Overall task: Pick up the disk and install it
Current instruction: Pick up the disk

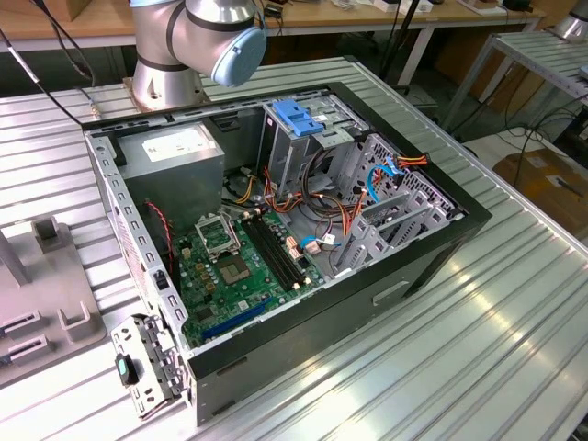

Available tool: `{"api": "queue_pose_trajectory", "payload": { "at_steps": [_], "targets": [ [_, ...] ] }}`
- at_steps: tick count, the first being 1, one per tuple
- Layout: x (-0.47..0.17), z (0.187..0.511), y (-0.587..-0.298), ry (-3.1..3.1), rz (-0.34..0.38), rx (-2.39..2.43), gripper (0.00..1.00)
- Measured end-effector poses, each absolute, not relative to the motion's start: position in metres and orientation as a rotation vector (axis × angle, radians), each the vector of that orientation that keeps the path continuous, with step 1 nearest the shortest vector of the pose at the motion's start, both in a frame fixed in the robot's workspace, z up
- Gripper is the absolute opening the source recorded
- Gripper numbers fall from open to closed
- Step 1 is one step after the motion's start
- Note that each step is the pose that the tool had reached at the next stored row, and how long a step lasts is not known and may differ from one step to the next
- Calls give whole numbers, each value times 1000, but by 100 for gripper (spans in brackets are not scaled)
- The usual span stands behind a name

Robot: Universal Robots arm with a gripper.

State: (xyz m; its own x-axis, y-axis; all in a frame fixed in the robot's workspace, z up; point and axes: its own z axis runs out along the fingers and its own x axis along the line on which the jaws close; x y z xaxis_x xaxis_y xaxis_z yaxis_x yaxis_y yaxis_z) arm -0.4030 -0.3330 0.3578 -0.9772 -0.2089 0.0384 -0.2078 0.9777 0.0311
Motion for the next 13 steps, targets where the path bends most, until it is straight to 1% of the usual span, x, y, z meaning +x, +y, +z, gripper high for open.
{"api": "queue_pose_trajectory", "payload": {
  "at_steps": [13],
  "targets": [
    [-403, 358, -333, -3068, -39, 435, 11]
  ]
}}
